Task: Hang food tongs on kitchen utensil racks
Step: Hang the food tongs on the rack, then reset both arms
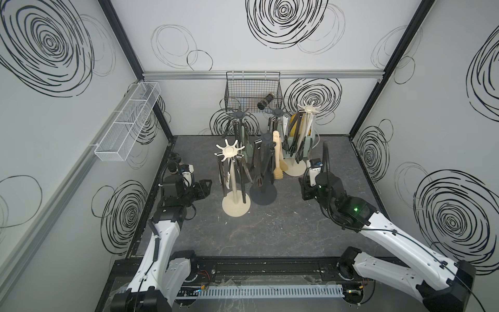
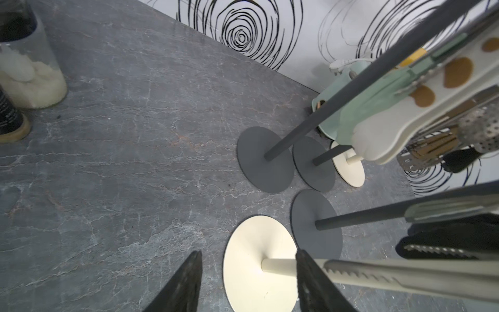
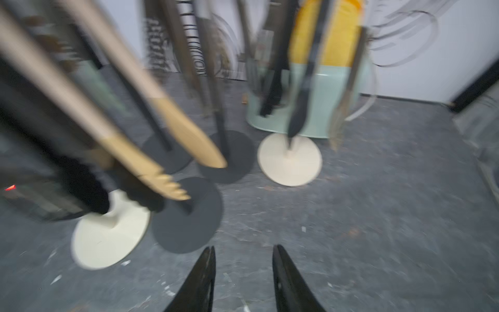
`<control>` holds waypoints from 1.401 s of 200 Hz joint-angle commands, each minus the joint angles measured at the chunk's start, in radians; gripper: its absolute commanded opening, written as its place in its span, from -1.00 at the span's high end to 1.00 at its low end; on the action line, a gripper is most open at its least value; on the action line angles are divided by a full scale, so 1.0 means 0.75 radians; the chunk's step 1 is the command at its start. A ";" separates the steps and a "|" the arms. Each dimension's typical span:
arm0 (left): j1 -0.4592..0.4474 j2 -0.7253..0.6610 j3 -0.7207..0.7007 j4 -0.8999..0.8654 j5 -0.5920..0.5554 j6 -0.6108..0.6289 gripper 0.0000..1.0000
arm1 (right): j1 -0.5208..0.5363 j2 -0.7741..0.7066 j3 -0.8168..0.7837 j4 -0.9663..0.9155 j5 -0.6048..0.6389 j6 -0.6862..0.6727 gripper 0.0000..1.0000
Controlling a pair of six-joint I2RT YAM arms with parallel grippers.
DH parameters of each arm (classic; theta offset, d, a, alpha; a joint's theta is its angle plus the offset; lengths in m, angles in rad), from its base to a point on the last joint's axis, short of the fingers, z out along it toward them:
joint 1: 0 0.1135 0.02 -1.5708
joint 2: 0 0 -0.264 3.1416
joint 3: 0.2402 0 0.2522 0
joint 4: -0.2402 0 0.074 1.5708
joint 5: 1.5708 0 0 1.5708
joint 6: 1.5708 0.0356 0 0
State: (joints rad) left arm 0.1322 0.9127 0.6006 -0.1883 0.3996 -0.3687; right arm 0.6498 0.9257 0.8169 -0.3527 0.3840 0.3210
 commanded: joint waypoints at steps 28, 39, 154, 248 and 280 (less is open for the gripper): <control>0.030 0.110 0.006 0.476 -0.244 -0.226 -0.21 | -0.659 -0.019 -0.235 0.366 -0.266 -0.020 0.26; 0.032 0.145 -0.036 0.646 -0.315 -0.251 -0.23 | -0.779 -0.001 -0.294 0.503 -0.277 -0.024 0.24; -0.017 0.624 -0.550 2.255 -0.530 0.195 -0.42 | -0.952 0.482 -0.817 1.839 -0.496 -0.273 -0.02; -0.222 0.442 -0.525 1.909 -0.575 0.464 -0.57 | -0.877 0.752 -0.734 1.942 -0.537 -0.374 -0.02; -0.271 0.446 -0.424 1.667 -0.626 0.495 -0.77 | -0.882 0.747 -0.729 1.922 -0.543 -0.368 -0.05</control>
State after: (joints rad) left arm -0.0422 1.2491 0.2386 1.0966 -0.0422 -0.0452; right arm -0.0109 1.4834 0.2630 1.0756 -0.0154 0.0544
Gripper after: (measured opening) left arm 0.850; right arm 0.521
